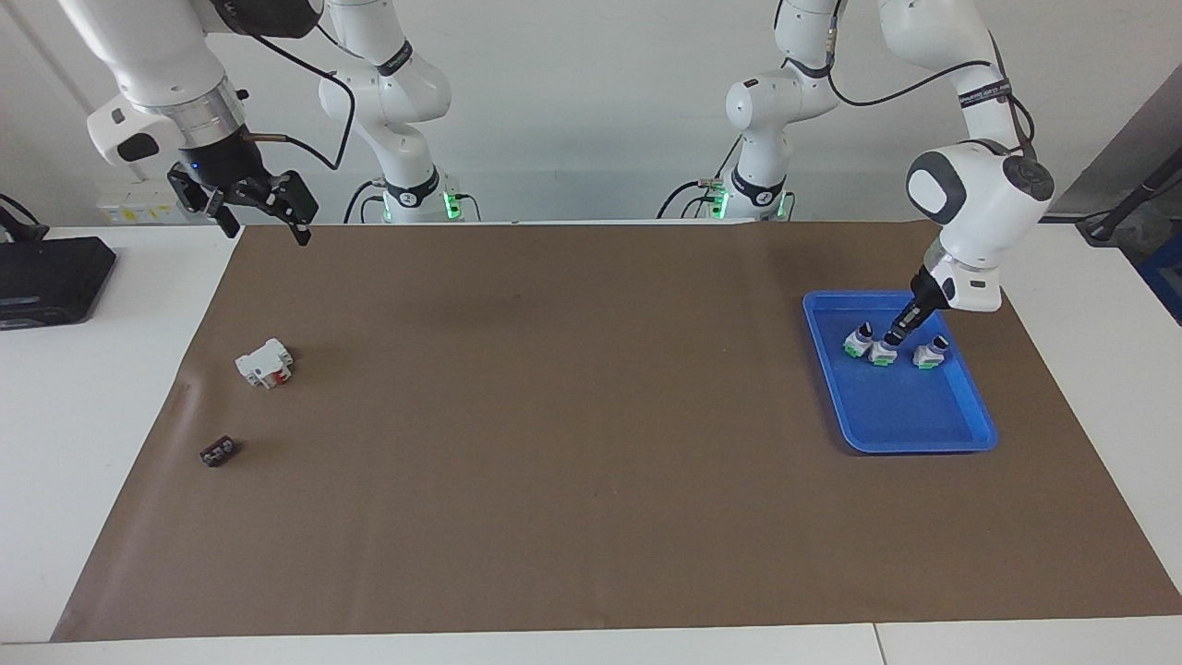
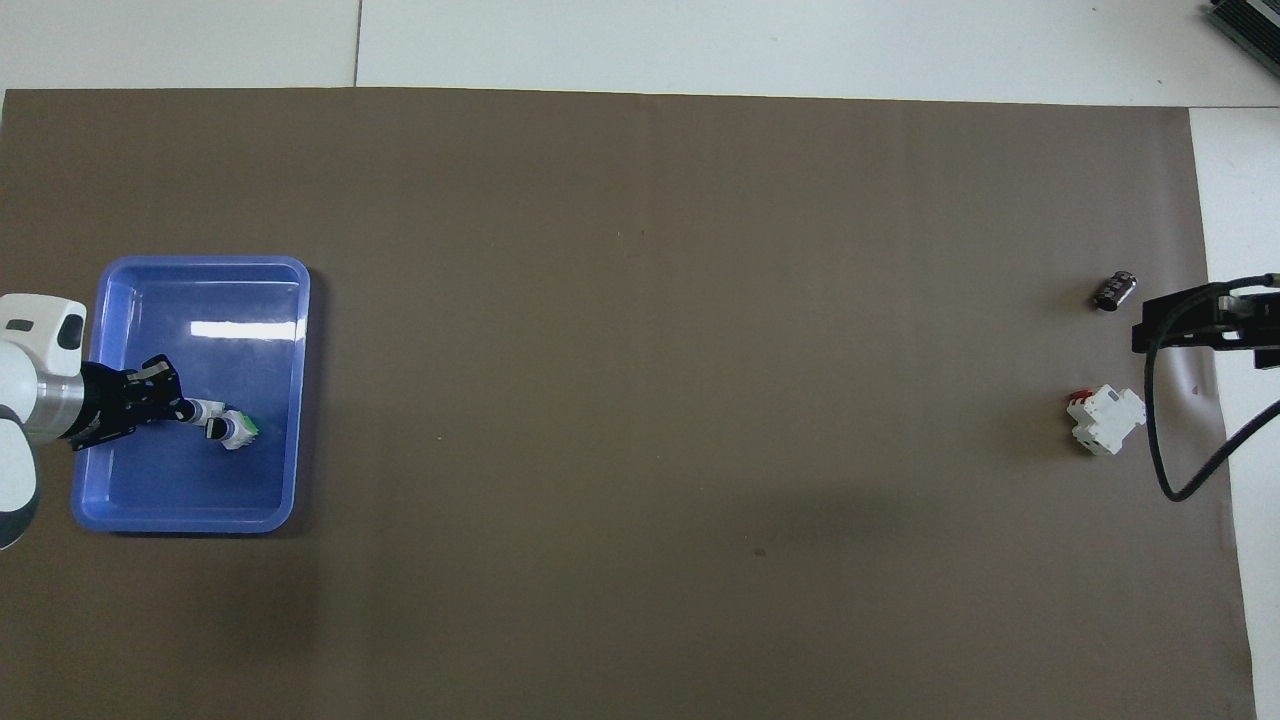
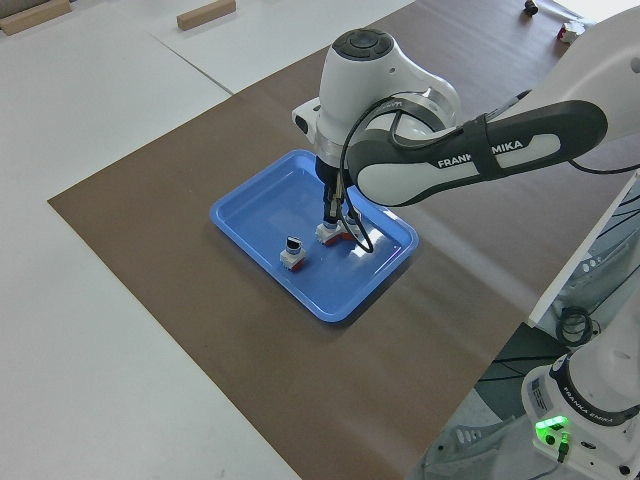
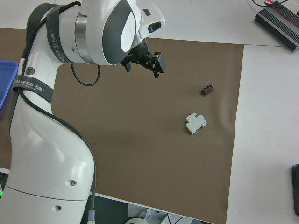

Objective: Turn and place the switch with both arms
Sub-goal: 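Lower the switch into the blue tray with the left gripper, then open the left gripper and release the switch beside the other part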

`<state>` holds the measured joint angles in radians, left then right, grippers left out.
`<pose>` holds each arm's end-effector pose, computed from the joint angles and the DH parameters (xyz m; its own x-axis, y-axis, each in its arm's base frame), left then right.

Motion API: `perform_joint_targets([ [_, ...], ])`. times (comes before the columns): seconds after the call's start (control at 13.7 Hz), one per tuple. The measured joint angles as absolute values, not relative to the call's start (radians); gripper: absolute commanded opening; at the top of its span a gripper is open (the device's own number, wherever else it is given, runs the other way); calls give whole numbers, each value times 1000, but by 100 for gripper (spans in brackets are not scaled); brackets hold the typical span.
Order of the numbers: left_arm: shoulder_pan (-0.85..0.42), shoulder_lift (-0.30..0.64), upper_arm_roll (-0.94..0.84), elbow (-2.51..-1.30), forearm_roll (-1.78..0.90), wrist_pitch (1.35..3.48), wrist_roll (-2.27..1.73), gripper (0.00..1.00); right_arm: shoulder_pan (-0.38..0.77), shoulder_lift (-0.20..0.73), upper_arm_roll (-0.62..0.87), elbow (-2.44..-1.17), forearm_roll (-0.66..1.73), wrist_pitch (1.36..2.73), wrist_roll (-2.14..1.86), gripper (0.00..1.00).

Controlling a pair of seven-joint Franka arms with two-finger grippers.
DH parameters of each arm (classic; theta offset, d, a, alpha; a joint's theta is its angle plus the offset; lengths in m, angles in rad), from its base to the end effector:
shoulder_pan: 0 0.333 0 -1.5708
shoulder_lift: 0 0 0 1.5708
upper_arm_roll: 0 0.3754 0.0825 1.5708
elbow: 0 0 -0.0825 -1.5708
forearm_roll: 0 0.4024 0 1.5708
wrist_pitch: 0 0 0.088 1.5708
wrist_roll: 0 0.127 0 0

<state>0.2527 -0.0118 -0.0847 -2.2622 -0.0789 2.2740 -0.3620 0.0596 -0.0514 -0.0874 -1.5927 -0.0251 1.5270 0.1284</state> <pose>0.5270 0.0861 0.3958 0.8363 0.5483 -0.0007 0.5472 -0.8345 0.0642 0.5488 -0.0200 0.6781 0.9876 -0.1564 -0.0117 -0.1562 -0.9875 0.0223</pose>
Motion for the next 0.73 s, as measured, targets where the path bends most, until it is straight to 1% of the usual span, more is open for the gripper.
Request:
perform_joint_targets([
  [0.66,253,-21,-82,-2262,-79,2200,-201,0,60,-51,-87,-1593,-25,1527,128,100],
  [0.73,253,-21,-82,-2262,-79,2199,-200,2,60,-51,-87,-1593,-25,1527,128,100],
])
